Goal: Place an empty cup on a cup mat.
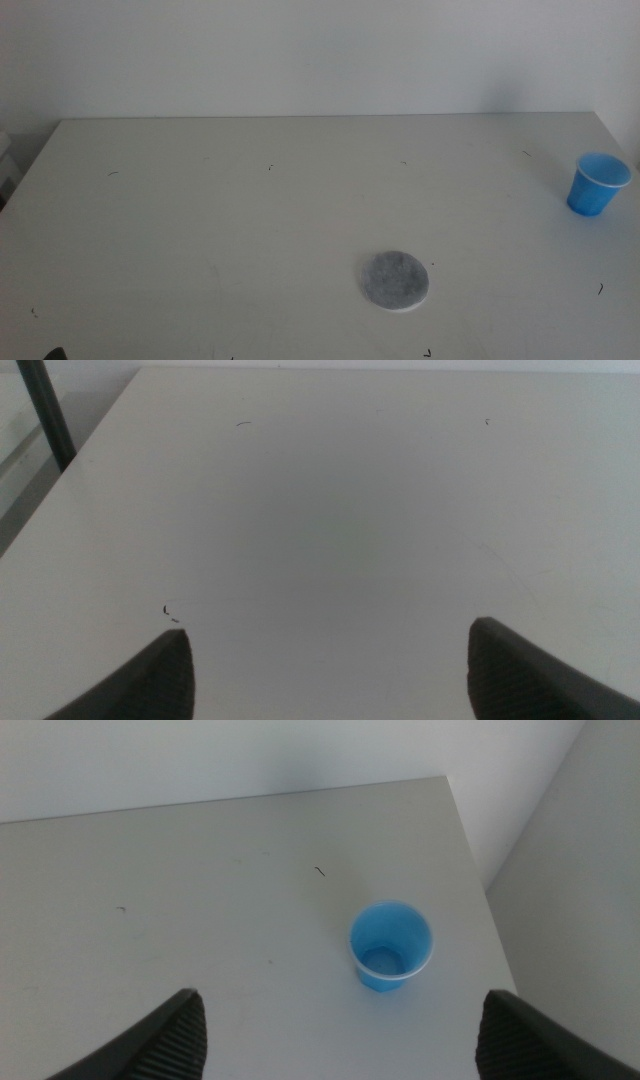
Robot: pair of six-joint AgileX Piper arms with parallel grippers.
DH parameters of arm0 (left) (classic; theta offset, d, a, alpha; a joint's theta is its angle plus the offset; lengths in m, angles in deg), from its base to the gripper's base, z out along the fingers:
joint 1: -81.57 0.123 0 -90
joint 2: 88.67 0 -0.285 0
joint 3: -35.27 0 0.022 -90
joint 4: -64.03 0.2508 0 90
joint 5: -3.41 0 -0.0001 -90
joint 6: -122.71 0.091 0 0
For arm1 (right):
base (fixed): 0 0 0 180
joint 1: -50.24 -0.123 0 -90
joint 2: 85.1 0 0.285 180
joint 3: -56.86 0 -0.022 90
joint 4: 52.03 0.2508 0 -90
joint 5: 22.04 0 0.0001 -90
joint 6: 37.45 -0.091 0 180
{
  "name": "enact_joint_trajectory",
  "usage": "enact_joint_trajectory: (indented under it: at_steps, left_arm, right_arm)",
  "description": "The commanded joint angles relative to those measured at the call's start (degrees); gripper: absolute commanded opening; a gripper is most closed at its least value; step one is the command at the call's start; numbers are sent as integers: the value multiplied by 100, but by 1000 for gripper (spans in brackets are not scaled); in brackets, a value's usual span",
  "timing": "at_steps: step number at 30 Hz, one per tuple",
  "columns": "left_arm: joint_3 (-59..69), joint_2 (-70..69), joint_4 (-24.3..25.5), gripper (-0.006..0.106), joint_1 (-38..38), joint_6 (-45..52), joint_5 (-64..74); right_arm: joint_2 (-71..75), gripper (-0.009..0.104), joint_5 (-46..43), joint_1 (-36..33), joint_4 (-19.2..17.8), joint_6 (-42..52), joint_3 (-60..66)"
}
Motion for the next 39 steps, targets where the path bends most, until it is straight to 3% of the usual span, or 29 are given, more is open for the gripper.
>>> enact_joint_trajectory:
  at_steps: [1, 11, 15, 19, 28, 39]
  left_arm:
    - [-34, -18, 2, 105, 6, -62, -384]
    - [-34, -18, 2, 105, 6, -62, -384]
    - [-34, -18, 2, 105, 6, -62, -384]
    - [-34, -18, 2, 105, 6, -62, -384]
    - [-34, -18, 2, 105, 6, -62, -384]
    - [-34, -18, 2, 105, 6, -62, -384]
  right_arm:
    - [-309, 70, 22, 185, -86, 16, -656]
    - [-1972, 70, 1132, 777, -122, 300, -2270]
    - [-2583, 70, 1276, 1103, 336, 365, -2671]
    - [-3218, 70, 1272, 1496, 831, 595, -2997]
    - [-4182, 62, 793, 1690, 853, 894, -3081]
    - [-4824, 54, 654, 1658, 1152, 921, -3081]
